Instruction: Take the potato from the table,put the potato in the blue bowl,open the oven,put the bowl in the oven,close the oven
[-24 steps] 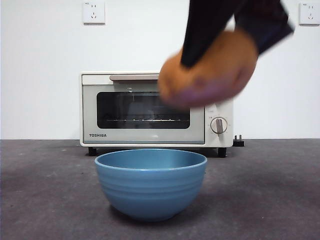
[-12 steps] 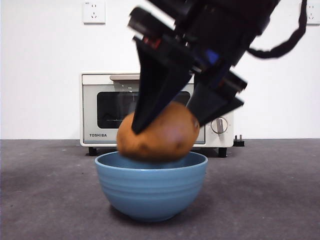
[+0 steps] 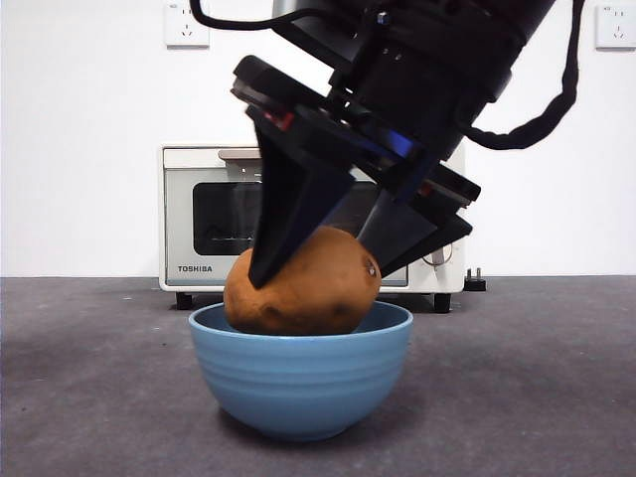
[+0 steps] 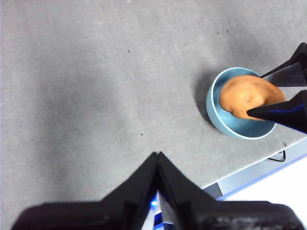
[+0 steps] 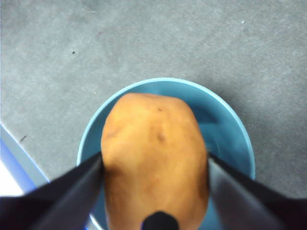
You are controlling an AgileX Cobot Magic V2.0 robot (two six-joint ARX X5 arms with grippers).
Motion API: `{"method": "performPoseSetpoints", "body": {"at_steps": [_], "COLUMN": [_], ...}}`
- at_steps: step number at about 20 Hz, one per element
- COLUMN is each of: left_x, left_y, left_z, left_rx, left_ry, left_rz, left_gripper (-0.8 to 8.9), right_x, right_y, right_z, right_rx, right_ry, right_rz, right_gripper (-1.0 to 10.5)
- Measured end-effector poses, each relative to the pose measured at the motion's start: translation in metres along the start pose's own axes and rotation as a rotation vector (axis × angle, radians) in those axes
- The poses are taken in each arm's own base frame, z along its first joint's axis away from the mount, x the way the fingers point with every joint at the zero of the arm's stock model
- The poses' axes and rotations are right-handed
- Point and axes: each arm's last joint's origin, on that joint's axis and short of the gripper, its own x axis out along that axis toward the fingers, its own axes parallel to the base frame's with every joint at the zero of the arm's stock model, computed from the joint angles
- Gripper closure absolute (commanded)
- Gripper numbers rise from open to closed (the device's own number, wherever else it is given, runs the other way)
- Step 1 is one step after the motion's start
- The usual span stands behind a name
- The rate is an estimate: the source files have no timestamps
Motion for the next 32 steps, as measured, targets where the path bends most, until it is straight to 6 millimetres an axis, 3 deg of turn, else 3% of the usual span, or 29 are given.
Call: {"method": "performPoseSetpoints", "body": {"at_steps": [8,10,13,15,17,24,28,32], "left_x": [0.000,0.001,0.010,0.022,0.041,0.100,0.121,0.141], "left_y": [0.000,0.000,0.002,0.004,0.006,0.020,0.016,0.005], "left_z": [0.003,0.006,0.021,0.038,0.058,0.147,0.201,0.236], "left_rx": [0.009,0.013,0.029,0.045,0.050,0.033,0.065,0.099], "left_ry": [-0.030,-0.045,-0.097,-0.137,-0.157,-0.115,-0.139,-0.147], "left_rz": [-0.001,-0.001,-0.011,-0.067,-0.151,-0.219,-0.277,-0.304], "left_gripper": [8.19,8.19,8.19,8.19,8.19,8.19,8.19,8.19], "right_x": [-0.002,-0.010,-0.039,-0.064,-0.088,-0.167,-0.205,-0.229], "right_y": [0.001,0.003,0.009,0.012,0.013,0.003,-0.002,-0.009], "right_z": [0.001,0.010,0.030,0.040,0.043,0.013,-0.010,-0.038], "right_rx": [0.004,0.004,-0.005,-0.014,-0.018,0.034,0.107,0.173], "right_ry": [0.016,0.020,0.020,-0.008,-0.060,-0.189,-0.261,-0.243], "right_rz": [0.012,0.012,0.012,0.017,-0.019,-0.252,-0.332,-0.438], "right_gripper": [3.8,3.8,3.8,3.9,5.1,9.2,9.3,9.6]}}
